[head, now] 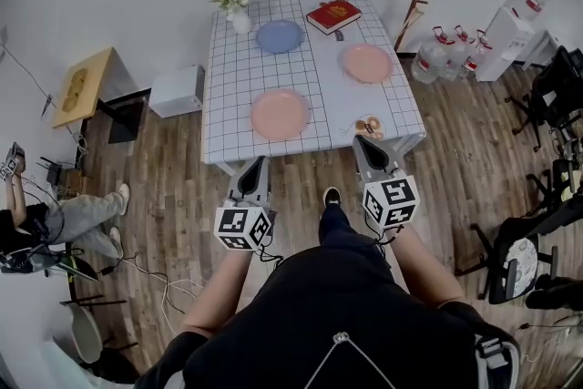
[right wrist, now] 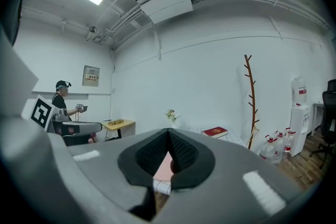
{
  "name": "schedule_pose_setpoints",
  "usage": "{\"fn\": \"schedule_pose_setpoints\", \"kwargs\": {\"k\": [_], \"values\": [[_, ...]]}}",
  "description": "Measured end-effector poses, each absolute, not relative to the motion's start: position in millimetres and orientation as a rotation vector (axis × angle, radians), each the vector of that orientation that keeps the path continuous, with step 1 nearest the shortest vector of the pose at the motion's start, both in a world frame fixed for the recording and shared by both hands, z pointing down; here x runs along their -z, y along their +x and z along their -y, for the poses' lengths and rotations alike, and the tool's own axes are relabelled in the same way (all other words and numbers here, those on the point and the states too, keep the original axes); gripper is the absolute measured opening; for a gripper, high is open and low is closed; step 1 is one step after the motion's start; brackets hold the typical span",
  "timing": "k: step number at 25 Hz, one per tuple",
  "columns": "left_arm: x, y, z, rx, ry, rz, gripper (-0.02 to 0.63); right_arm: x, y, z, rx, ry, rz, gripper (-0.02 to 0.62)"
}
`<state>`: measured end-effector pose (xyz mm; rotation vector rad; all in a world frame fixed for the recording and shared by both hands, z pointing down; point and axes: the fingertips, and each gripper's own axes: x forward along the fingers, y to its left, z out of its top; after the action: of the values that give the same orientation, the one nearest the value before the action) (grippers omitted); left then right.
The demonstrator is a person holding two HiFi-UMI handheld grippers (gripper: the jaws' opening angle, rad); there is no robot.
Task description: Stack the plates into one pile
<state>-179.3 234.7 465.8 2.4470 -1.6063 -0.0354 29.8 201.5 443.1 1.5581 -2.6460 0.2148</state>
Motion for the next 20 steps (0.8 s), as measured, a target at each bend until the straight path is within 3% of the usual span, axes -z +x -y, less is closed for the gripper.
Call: {"fn": "schedule_pose_setpoints", "kwargs": {"k": [20], "values": [[-448,-184,-61,0.053,2.358,1.744,-0.005,-433,25,-5,-0.232,1.426,2.728,0.005]]}}
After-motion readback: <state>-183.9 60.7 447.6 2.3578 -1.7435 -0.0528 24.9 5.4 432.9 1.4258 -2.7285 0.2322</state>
